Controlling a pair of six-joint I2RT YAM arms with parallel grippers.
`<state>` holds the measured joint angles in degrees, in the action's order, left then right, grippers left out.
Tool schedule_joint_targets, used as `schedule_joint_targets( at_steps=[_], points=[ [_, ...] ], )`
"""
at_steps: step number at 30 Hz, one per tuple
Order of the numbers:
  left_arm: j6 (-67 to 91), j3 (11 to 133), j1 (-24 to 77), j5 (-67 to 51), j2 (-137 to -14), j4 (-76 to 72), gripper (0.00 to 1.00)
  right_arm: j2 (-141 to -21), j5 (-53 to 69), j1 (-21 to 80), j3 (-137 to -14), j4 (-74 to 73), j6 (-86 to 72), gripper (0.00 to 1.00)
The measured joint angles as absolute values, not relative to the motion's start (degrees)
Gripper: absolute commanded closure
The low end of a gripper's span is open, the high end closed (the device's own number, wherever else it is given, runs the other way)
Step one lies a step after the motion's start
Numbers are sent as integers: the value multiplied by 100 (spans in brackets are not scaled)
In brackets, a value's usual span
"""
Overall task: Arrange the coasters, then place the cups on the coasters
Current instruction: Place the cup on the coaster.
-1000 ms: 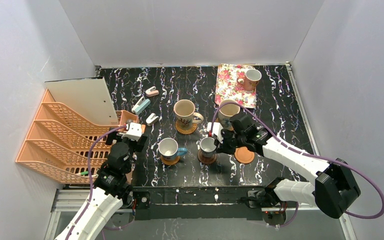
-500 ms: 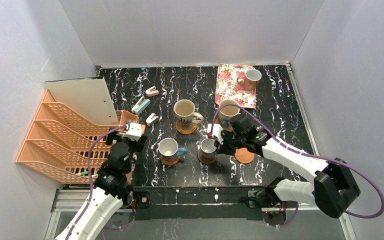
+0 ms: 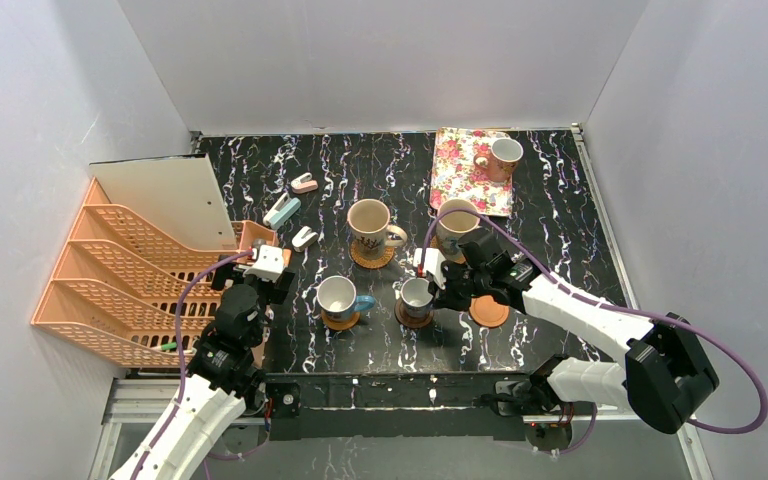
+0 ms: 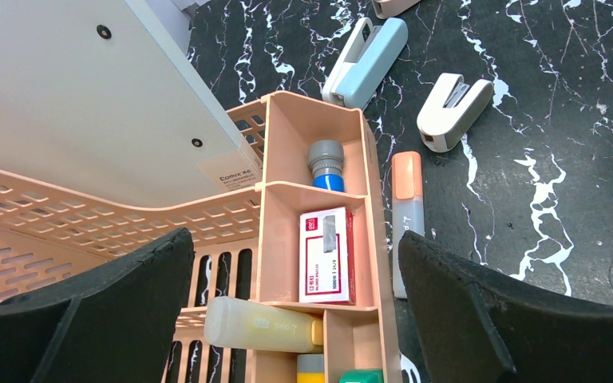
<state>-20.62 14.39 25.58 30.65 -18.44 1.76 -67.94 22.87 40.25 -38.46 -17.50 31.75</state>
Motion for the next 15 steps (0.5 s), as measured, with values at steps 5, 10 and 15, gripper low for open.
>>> schedule_joint_targets(
  at_steps=[5,10,15],
  points=[
    [-2062,1439,2558,3065,-1844,176,2,-6799,2292,4025,-3846,-1747,3175,99],
    [-2062,1439,2558,3065,-1844,178,2,-6799,2320,4025,-3846,-1747,3177,99],
    [-2062,1439,2558,3065,-1844,176,2,-6807,2342,4025,-3846,-1747,3177,99]
  ],
)
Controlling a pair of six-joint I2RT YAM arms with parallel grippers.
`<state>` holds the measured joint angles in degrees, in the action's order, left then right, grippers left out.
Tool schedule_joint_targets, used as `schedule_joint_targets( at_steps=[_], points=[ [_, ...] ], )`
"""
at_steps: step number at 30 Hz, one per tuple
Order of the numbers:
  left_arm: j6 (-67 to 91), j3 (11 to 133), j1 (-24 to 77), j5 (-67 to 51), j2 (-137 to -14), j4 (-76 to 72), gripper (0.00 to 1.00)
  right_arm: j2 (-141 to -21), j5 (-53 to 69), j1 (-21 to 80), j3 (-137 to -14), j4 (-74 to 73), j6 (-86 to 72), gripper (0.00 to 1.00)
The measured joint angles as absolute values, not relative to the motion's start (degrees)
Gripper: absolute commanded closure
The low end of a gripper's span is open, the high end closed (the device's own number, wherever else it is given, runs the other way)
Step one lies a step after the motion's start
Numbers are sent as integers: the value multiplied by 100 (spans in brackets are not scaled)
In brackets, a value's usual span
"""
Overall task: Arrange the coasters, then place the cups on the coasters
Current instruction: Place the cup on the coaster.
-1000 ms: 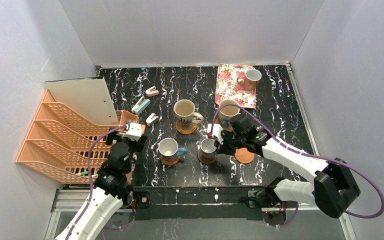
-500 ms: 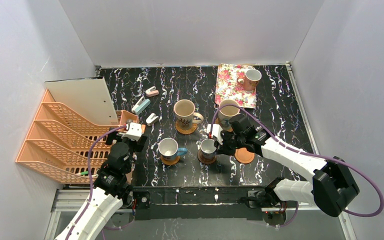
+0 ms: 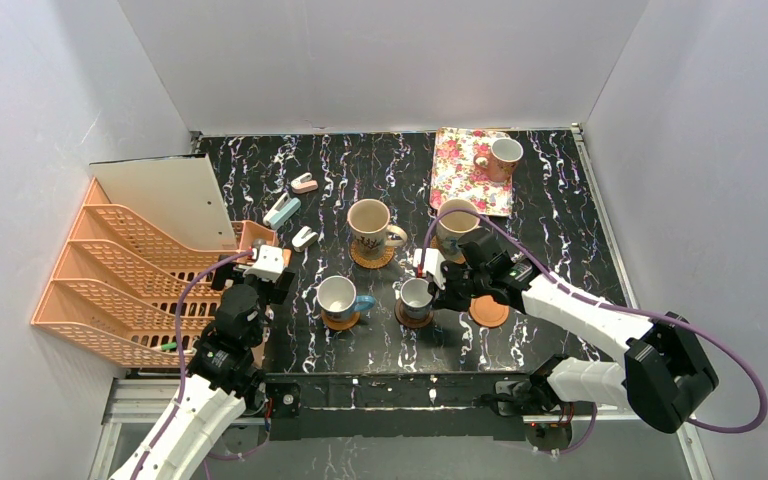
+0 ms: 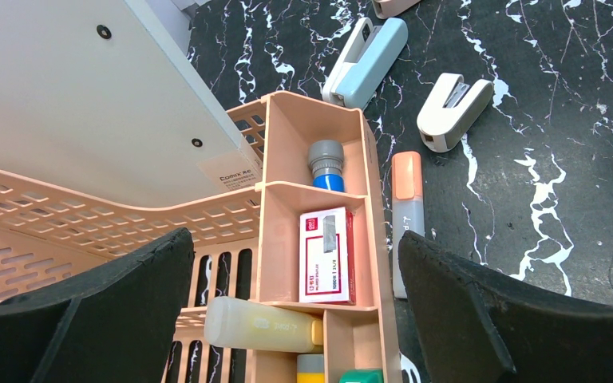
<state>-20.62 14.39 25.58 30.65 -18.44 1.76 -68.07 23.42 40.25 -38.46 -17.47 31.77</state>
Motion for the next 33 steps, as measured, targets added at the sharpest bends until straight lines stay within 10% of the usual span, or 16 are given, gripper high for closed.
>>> schedule_joint_targets(
  at_steps=[33],
  points=[
    [-2062,1439,2558,3065,-1817,178,2,-6890,2418,4025,-3846,-1745,3330,90]
  ],
)
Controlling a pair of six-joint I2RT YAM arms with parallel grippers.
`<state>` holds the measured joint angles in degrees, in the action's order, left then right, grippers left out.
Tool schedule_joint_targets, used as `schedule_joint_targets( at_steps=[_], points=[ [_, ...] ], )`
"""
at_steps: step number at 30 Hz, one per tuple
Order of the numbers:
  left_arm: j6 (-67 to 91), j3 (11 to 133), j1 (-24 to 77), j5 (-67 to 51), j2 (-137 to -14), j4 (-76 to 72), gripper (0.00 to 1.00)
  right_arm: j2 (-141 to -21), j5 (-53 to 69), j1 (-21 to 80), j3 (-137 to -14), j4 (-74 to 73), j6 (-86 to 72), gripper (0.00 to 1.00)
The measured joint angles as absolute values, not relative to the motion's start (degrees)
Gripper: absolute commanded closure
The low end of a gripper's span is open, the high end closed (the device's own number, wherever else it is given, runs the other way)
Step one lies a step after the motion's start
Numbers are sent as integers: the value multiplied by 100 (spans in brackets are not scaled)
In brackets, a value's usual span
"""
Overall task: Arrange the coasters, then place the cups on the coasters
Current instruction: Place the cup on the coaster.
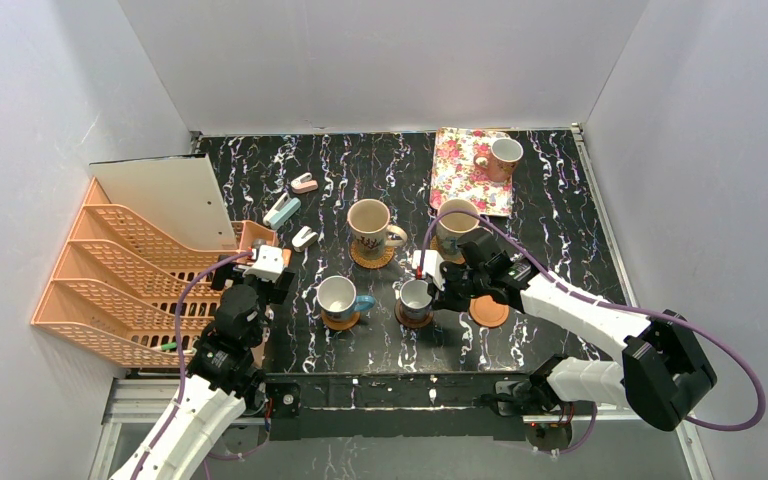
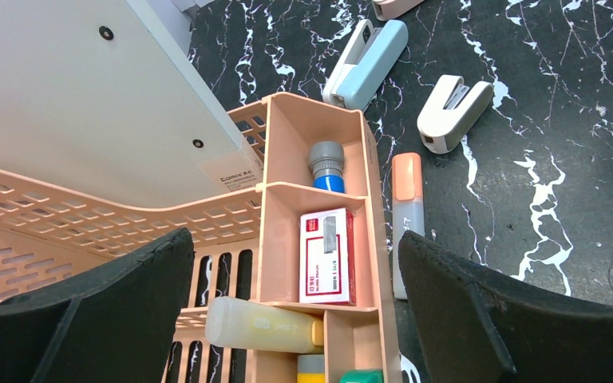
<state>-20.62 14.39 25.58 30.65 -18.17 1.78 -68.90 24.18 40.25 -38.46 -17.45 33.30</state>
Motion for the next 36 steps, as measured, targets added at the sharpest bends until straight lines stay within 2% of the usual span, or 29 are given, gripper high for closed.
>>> schedule_joint_targets(
  at_steps=[36],
  points=[
    [-2062,1439,2558,3065,-1817,178,2,-6973,2467,4025,-3924,-1938,3487,73]
  ],
)
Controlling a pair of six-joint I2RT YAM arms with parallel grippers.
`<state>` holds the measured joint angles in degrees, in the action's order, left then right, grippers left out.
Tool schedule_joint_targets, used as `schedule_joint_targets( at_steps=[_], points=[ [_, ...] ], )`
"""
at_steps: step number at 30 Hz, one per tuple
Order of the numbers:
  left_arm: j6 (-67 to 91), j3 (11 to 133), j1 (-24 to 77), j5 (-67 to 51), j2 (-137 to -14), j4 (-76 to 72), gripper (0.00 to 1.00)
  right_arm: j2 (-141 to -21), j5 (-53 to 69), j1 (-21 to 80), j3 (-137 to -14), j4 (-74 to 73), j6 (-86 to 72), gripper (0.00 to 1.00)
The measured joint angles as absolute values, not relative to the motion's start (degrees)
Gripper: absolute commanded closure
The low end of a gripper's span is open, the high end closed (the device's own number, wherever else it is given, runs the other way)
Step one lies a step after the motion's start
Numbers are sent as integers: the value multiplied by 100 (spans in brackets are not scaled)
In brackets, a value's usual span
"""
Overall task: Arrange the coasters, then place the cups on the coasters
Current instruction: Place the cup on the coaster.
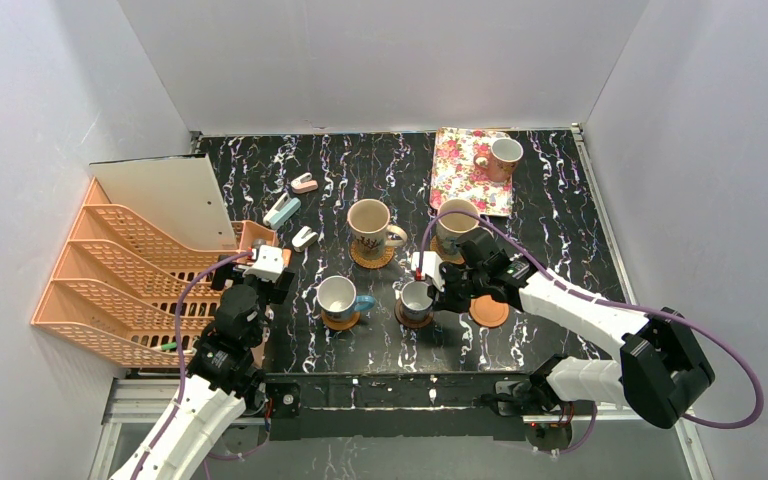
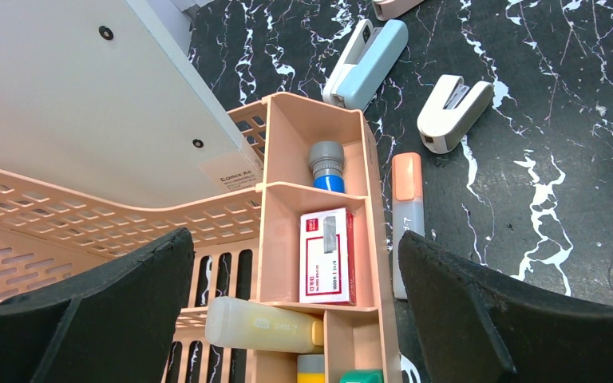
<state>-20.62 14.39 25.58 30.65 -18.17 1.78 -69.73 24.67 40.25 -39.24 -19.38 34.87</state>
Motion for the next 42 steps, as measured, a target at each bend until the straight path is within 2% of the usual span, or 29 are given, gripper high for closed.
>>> schedule_joint_targets(
  at_steps=[10,24,29,32,36,38,39,42],
  points=[
    [-2062,1439,2558,3063,-1817,178,2,-6973,2480,4025,-3929,-1953,3496,72],
    [-2062,1439,2558,3065,-1817,178,2,-6973,2534,4025,-3933,-1999,3498,57],
    [-2062,1439,2558,3065,-1817,178,2,-6973,2552,4025,-3933,-2003,3500,47],
    [-2062,1439,2558,3065,-1817,178,2,-6973,2554,4025,-3946,-2029,3509,34],
    [-2062,1439,2558,3063,-1817,178,2,-6917,2556,4025,-3968,-2062,3535,23],
    [-2062,1439,2558,3063,-1817,178,2,-6840,2565,4021,-3968,-2069,3542,13],
    [-2062,1439,2558,3063,-1817,178,2,-6796,2565,4016,-3970,-2071,3548,4],
    [-2062,1439,2558,3063,-1817,178,2,-6689,2569,3983,-3972,-2075,3564,2]
  ],
)
